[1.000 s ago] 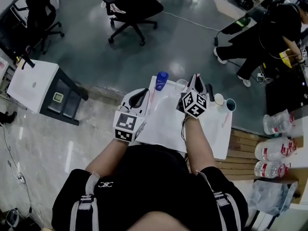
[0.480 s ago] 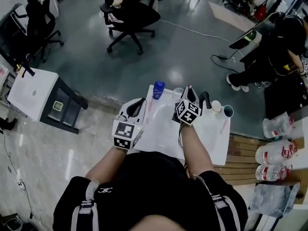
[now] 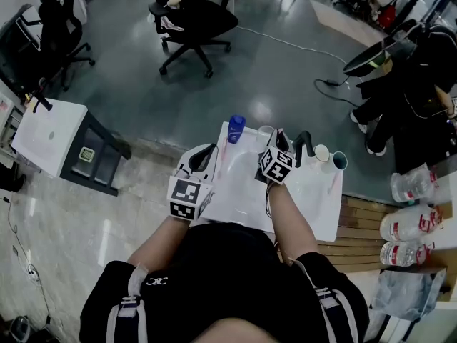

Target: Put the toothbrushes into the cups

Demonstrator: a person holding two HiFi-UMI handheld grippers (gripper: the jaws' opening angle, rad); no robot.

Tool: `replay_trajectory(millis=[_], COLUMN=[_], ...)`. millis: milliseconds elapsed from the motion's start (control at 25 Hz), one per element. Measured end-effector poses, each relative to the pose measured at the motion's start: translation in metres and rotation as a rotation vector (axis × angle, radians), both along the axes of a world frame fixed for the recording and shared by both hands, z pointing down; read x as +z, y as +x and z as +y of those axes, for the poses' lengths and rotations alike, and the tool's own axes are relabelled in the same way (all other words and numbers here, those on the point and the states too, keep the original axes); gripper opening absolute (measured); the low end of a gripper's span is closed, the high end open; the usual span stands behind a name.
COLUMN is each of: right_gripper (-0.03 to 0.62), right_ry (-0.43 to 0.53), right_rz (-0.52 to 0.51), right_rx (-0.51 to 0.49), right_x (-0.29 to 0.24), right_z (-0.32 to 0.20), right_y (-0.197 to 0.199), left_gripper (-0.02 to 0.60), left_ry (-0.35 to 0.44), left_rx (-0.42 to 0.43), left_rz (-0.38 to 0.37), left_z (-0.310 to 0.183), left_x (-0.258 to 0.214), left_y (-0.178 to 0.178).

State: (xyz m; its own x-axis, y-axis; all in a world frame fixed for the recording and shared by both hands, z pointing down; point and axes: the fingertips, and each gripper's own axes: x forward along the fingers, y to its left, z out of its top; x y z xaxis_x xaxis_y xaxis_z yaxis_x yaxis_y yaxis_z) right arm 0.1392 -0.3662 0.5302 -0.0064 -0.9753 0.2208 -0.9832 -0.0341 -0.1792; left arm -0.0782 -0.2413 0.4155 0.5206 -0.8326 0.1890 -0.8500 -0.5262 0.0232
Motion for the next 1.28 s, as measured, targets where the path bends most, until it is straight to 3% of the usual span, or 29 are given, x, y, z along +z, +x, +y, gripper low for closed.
replay_trajectory(millis=[240, 520, 840, 960, 1280], right_gripper=[0.186, 0.202, 0.202, 0.191, 0.028], right_ry=[0.002, 0.046, 0.171, 0.247, 0.345], right_rz=[-0.02, 0.017, 0.051, 0.068, 0.05], right_rx=[-0.027, -0.035, -0.072, -0.086, -0.062], right_x=[0.002, -0.017, -0.069, -0.097, -0.145], right_z=[0.007, 0.02, 0.048, 0.067, 0.123], right_y=[-0.005, -0.008, -0.024, -0.034, -0.052], left_gripper=[0.012, 0.012, 0.014, 0.014, 0.014], left_ry=[-0.004, -0.004, -0.005, -0.006, 0.007], left_rx=[-0.002, 0.016, 0.051, 0.064, 0.081], left_rz=[0.005, 0.01, 0.027, 0.033, 0.043], left_z=[0.004, 0.008, 0.012, 0.013, 0.017], left_x=[0.001, 0.003, 0.005, 0.005, 0.002], left_y=[-0.002, 0.001, 0.013, 0.018, 0.023])
